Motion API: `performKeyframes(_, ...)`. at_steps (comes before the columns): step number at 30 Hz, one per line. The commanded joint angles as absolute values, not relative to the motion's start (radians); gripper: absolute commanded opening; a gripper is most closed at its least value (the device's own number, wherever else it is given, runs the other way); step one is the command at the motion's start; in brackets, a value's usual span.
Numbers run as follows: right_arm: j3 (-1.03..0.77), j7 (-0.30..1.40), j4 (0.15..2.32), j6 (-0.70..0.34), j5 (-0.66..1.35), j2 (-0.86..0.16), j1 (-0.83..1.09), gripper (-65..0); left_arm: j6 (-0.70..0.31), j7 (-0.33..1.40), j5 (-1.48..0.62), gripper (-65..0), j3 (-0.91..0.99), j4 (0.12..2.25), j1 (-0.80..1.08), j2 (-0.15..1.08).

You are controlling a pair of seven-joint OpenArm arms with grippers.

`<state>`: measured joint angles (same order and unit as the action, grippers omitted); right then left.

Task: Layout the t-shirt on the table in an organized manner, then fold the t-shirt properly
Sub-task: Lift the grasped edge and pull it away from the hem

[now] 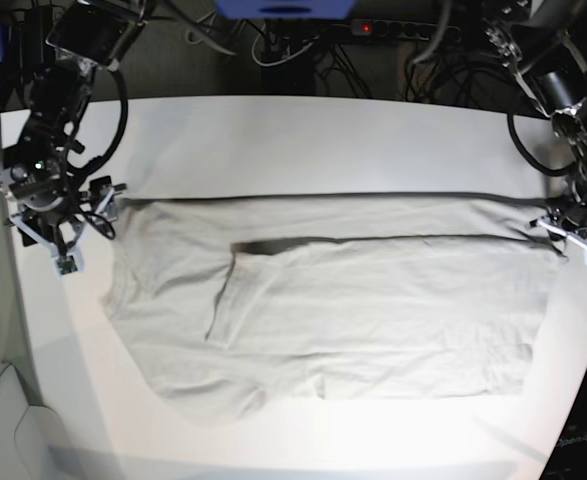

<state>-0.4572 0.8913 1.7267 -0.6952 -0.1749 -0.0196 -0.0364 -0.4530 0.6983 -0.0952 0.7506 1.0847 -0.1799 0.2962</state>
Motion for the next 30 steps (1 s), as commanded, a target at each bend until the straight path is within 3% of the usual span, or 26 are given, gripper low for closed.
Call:
performKeyframes(1, -0.456, 0.875, 1.728, -0.698, -0.163, -0.028, -0.054, -18.3, -0.447, 0.679, -0.105, -65.0, 0.753, 1.104, -0.199, 0.314)
performKeyframes(12, -0.458, 0.865, 1.580, -0.698, -0.163, -0.019, -0.082, -18.8, -0.447, 0.714, -0.105, -65.0, 0.753, 1.104, -0.199, 0.315)
performKeyframes(30, -0.458, 0.865, 1.587, -0.698, -0.163, 0.013, -0.122, -19.0, -0.447, 0.716, -0.105, -65.0, 0.753, 1.104, -0.185, 0.309)
